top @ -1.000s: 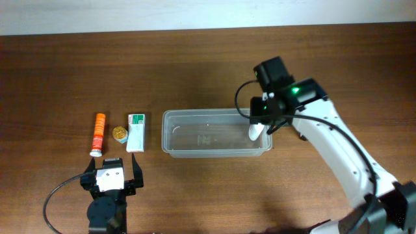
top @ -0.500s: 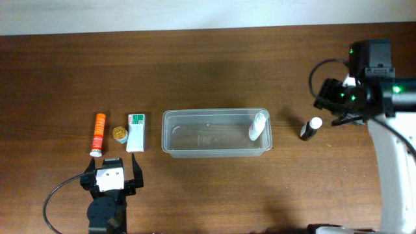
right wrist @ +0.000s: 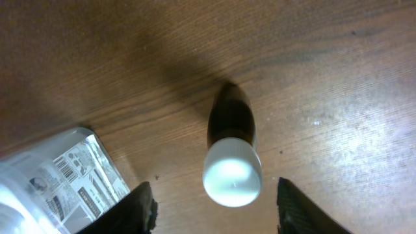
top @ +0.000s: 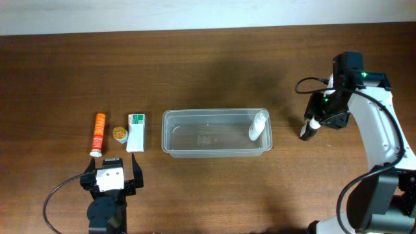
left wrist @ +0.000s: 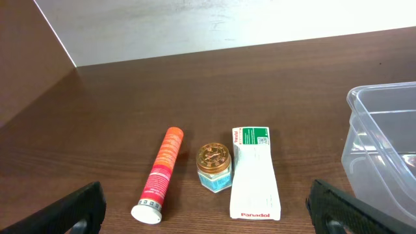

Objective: Pack container
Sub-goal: 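Move the right gripper to the dark bottle and grasp it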

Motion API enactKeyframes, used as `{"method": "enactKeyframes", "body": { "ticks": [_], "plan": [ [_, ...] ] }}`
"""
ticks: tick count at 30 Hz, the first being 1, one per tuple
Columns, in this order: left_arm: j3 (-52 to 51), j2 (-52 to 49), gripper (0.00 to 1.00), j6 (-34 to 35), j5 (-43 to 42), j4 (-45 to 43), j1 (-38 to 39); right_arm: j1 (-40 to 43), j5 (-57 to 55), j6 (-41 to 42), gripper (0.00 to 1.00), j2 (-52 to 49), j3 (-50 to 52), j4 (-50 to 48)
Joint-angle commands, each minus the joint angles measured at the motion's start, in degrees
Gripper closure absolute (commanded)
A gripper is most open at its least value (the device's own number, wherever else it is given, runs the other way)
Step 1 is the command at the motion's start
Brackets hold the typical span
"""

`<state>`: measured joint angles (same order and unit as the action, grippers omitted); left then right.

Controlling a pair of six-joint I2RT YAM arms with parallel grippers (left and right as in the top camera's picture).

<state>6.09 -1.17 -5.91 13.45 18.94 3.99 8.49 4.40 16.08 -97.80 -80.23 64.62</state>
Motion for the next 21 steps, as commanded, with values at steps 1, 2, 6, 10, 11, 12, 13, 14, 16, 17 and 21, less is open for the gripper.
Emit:
{"method": "enactKeyframes", "body": {
  "ticks": [1,2,6,10,11,12,13,14,16,17,21],
  "plan": [
    [-0.22,0.11,0.00,0.72,-0.42,-0.07,-0.31,0.24,-0.61,-0.81,0.50,-1.57,0.31,-0.13],
    [-0.22,0.11,0.00,0.72,-0.42,-0.07,-0.31,0.26,-0.72,-0.81,0.50,-1.92,0.31,-0.09],
    [-0.22,0.11,0.00,0.72,-0.42,-0.07,-0.31,0.26,-0.79,-0.81,0.53,-3.89,0.31,-0.11],
    [-0.22,0.11,0.00,0.72,-0.42,-0.07,-0.31,0.26,-1.36,-0.59,0.60,-4.70,0.31,-0.39],
    [-0.22,0.11,0.00,0.72,-0.42,-0.07,-0.31,0.26,-1.46,-0.57,0.61,-4.70,0.33,-0.42],
    [-0.24,0.11,0.00,0.72,-0.42,-0.07,-0.31,0.26,-1.68,-0.46,0.64,-4.70,0.31,-0.39],
    [-0.22,0.11,0.00,0.72,-0.42,-0.07,-0.31,0.26,-1.95,-0.39,0.64,-4.70,0.33,-0.37],
    [-0.22,0.11,0.00,0.72,-0.42,-0.07,-0.31,0.26,-2.12,-0.39,0.65,-4.70,0.33,-0.35],
    [-0.22,0.11,0.00,0.72,-0.42,-0.07,-0.31,0.26,-2.71,-0.39,0.68,-4.70,0.33,-0.35],
    [-0.22,0.11,0.00,0.72,-0.42,-0.07,-0.31,0.26,-3.06,-0.35,0.69,-4.70,0.33,-0.39],
    [-0.22,0.11,0.00,0.72,-0.42,-0.07,-0.31,0.24,-3.63,-0.11,0.80,-4.63,0.28,-0.09]
  ]
}}
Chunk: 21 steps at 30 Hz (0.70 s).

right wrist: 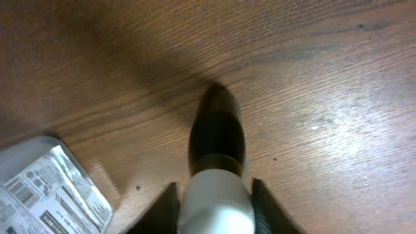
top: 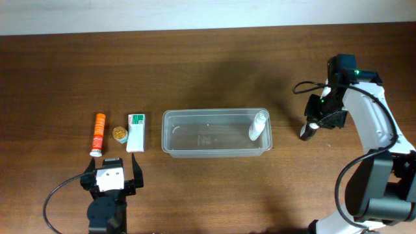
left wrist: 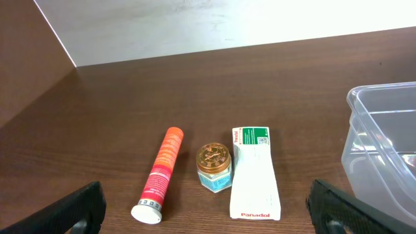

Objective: Pack container
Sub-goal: 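Move the right gripper to the dark bottle and grasp it, then place the dark bottle into the container beside the white bottle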

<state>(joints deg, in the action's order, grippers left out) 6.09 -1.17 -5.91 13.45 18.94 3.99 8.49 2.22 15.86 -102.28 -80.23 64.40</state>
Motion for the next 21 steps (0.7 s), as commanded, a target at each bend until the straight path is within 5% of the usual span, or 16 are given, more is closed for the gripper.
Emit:
{"method": "enactKeyframes", "body": {
  "ticks": [1,11,21],
  "plan": [
    [-0.22,0.11,0.00,0.72,-0.42,-0.07,-0.31,0.22,-1.40,-0.55,0.82,0.11,0.28,0.28],
    [-0.22,0.11,0.00,0.72,-0.42,-0.07,-0.31,-2.82,-0.48,-0.66,0.87,7.56,-14.05,12.81],
    [-0.22,0.11,0.00,0.72,-0.42,-0.07,-0.31,-19.71,-0.26,2.36,0.92,16.90,-35.06,20.68]
  ]
}}
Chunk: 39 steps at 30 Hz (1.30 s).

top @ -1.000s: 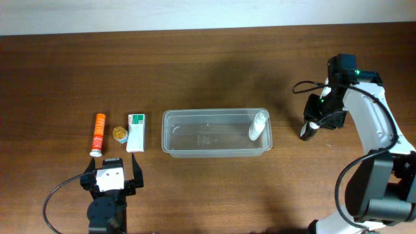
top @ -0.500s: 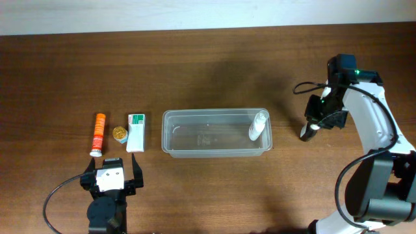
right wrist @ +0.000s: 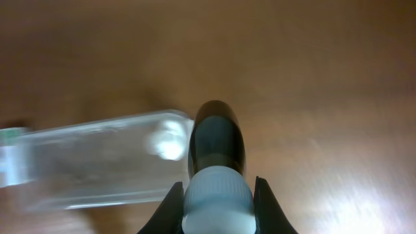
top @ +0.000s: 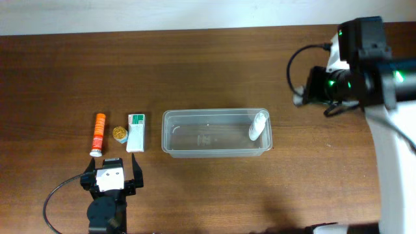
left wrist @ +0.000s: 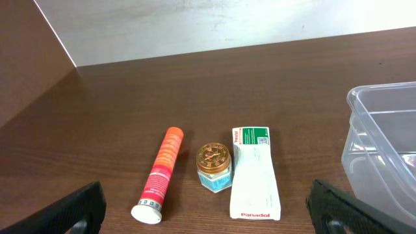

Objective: Pack container
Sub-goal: 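Place the dark bottle into the container beside the white bottle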

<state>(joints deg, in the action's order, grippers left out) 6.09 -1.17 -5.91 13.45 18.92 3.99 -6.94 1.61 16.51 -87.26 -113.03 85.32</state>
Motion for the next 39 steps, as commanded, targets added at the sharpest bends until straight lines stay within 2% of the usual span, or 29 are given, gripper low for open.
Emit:
{"method": "enactKeyframes", "body": {
  "ticks": [1,6,12,25,32,35,39],
  "plan": [
    [-0.22,0.11,0.00,0.72,-0.42,-0.04,-0.31,-5.92,0.33,2.43,0.92,2.12,-2.25,-0.44],
    [-0.22,0.11,0.00,0.72,-0.42,-0.04,-0.31,-15.37,0.33,5.75,0.92,-0.50,0.24,-0.37],
    [-0.24,0.11,0.00,0.72,-0.42,-0.04,-0.31,-21.18,0.26,8.02,0.94,-6.10,7.21,-3.02],
    [-0.22,0.11,0.00,0.72,-0.42,-0.04,-0.31,-19.93,0.02,10.60,0.95,-11.21,28.37,-23.10],
    [-0.22,0.11,0.00,0.72,-0.42,-0.04,-0.31,-19.93,-5.46,10.58,0.94,-11.54,32.35,-28.24],
    [-0.22,0.11,0.00,0.72,-0.42,-0.04,-0.31,-19.93,-6.84,10.58,0.81,-11.58,32.41,-28.83],
    [-0.22,0.11,0.00,0.72,-0.42,-0.04,-0.31,-19.93,-6.80,10.62,0.73,-11.58,32.41,-28.76]
  ]
}}
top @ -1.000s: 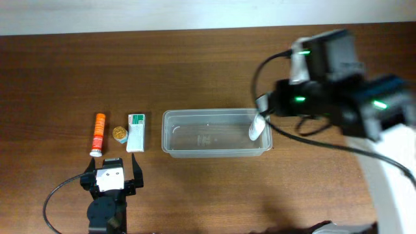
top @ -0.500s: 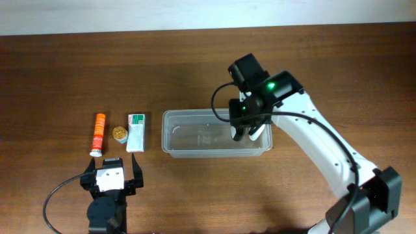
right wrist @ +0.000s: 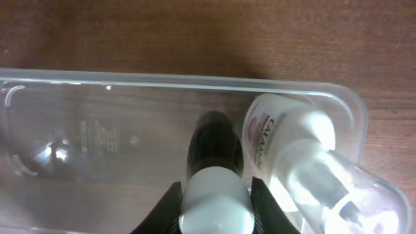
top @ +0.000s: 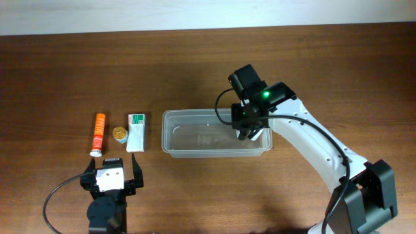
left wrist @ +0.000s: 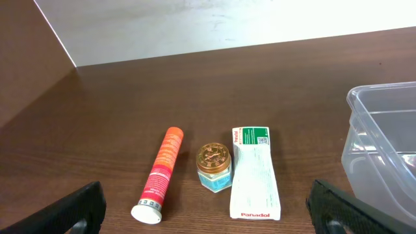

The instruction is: Pack container

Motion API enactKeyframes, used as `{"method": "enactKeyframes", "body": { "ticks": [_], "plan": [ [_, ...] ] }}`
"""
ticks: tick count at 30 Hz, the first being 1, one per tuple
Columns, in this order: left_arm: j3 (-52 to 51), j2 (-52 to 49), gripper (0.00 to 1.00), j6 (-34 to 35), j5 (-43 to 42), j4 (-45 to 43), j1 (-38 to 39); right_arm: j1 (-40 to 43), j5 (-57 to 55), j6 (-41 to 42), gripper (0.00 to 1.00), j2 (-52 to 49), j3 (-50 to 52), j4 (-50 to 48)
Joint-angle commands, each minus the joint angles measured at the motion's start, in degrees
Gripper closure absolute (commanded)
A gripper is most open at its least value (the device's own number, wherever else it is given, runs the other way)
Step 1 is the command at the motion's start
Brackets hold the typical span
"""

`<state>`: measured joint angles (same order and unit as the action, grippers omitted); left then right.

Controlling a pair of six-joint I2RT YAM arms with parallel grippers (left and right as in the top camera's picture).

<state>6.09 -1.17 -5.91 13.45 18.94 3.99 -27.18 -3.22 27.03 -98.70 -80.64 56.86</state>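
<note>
The clear plastic container (top: pixel 195 113) sits mid-table, and a white lotion bottle (right wrist: pixel 286 140) lies in its right end. My right gripper (top: pixel 250 125) is over that end, shut on a dark bottle with a white cap (right wrist: pixel 216 159). In the right wrist view the gripper (right wrist: pixel 216 203) holds the dark bottle just left of the white one. Whether it touches the container floor cannot be told. My left gripper (left wrist: pixel 211 221) rests open at the table's front left, holding nothing.
Left of the container lie an orange tube (top: pixel 98 133), a small jar with a gold lid (top: pixel 119 133) and a white Panadol box (top: pixel 135 132), side by side. My left arm (top: pixel 109 182) sits at the front edge below them.
My right gripper was high over the table to the right of the container with the dark bottle. It now holds the bottle over the container's right end, beside the white bottle. The left arm is unchanged.
My right gripper was open round the dark bottle on the table right of the container. Then it was shut on it. Then it held the bottle raised off the table, and now holds it at the container's right end. The left arm stayed still.
</note>
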Motion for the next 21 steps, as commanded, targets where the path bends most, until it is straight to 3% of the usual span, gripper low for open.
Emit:
{"method": "enactKeyframes", "body": {
  "ticks": [1,5,10,13,17,21],
  "plan": [
    [-0.22,0.11,0.00,0.72,-0.42,-0.07,-0.31,0.31,-1.92,0.11,0.71,-0.15,0.02,-0.35],
    [-0.22,0.11,0.00,0.72,-0.42,-0.07,-0.31,0.28,-0.92,0.09,0.57,-0.04,-0.17,-0.26],
    [-0.22,0.11,0.00,0.72,-0.42,-0.07,-0.31,0.31,-0.07,0.02,0.53,2.16,-5.31,2.60],
    [-0.22,0.11,0.00,0.72,-0.42,-0.07,-0.31,0.31,-0.28,-1.49,0.51,4.42,-12.17,6.64],
    [-0.22,0.11,0.00,0.72,-0.42,-0.07,-0.31,1.03,-2.45,-1.66,0.40,7.10,-24.00,15.17],
    [-0.22,0.11,0.00,0.72,-0.42,-0.07,-0.31,6.16,-3.13,-1.64,0.35,9.55,-33.55,22.75]
  ]
}}
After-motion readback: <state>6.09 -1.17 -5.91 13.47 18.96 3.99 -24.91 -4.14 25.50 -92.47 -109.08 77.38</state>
